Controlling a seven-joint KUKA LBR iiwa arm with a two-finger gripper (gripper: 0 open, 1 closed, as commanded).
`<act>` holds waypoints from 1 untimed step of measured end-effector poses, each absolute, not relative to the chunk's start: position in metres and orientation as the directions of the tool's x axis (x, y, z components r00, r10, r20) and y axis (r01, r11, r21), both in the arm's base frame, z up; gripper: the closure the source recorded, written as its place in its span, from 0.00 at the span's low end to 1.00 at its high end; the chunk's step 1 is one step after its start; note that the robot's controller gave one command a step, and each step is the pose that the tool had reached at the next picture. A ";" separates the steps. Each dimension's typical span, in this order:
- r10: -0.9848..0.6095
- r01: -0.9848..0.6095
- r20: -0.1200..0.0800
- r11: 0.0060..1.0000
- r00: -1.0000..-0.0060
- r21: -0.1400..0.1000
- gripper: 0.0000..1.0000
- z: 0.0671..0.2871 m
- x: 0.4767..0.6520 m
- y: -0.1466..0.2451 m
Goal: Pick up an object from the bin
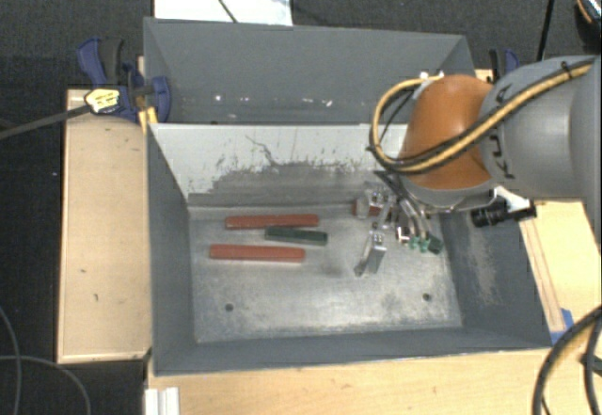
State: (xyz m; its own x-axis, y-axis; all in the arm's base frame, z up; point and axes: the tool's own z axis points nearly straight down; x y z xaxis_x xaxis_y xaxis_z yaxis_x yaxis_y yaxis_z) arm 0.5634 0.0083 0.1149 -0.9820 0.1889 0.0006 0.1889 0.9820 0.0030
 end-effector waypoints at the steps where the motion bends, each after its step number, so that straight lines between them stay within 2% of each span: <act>1: 0.177 0.177 -0.003 0.984 -0.984 0.005 0.00 0.068 0.585 0.081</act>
Offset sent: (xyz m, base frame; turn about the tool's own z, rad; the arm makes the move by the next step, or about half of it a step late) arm 0.0207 0.0671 -0.0449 -0.0041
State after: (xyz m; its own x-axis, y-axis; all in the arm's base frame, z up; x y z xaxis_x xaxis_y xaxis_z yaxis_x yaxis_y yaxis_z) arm 0.5848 0.0812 0.0682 -0.9842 0.1772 -0.0028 0.1772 0.9842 0.0046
